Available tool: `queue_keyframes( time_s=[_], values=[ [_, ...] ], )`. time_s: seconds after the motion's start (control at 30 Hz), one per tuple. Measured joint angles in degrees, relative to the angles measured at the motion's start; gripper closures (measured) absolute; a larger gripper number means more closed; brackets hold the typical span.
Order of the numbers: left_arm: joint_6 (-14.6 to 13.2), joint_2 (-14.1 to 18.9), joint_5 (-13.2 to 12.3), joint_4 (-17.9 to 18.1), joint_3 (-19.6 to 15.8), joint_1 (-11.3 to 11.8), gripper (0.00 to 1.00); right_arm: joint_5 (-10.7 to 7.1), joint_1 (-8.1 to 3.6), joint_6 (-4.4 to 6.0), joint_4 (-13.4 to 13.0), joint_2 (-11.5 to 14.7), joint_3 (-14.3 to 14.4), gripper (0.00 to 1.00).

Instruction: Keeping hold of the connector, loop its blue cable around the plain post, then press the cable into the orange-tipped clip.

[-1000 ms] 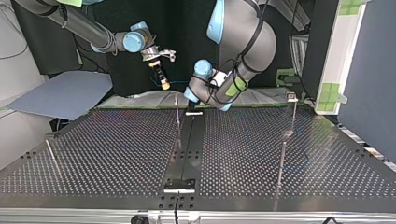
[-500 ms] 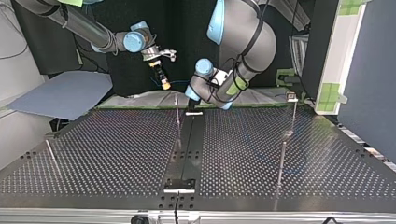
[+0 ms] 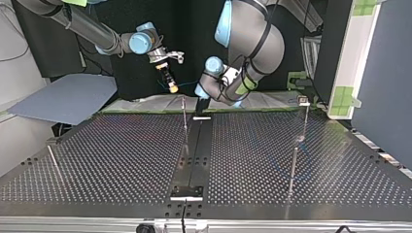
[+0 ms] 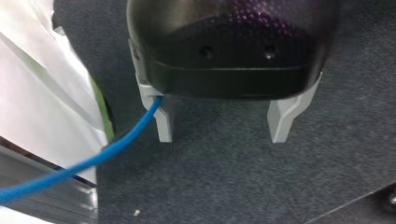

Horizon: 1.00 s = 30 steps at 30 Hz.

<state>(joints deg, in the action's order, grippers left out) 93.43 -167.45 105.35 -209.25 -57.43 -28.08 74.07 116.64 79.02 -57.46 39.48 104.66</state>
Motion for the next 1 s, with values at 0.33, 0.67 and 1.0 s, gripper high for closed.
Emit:
queue_keyframes(
  time_s=[0.33, 0.67, 1.0],
  values=[
    [0.2, -0.1, -0.2, 0.4, 0.1, 0.2, 0.00, -0.05, 0.02, 0.01, 0.0, 0.0, 0.0, 1.00],
    [-0.6, 0.0, 0.0, 2.8, -1.7, 0.2, 0.00, -0.06, 0.10, 0.01, 0.0, 0.0, 0.0, 1.00],
    [-1.7, 0.0, 0.1, 8.5, -0.4, 0.3, 0.00, -0.05, 0.12, 0.01, -0.1, 0.0, 0.0, 1.00]
  ],
)
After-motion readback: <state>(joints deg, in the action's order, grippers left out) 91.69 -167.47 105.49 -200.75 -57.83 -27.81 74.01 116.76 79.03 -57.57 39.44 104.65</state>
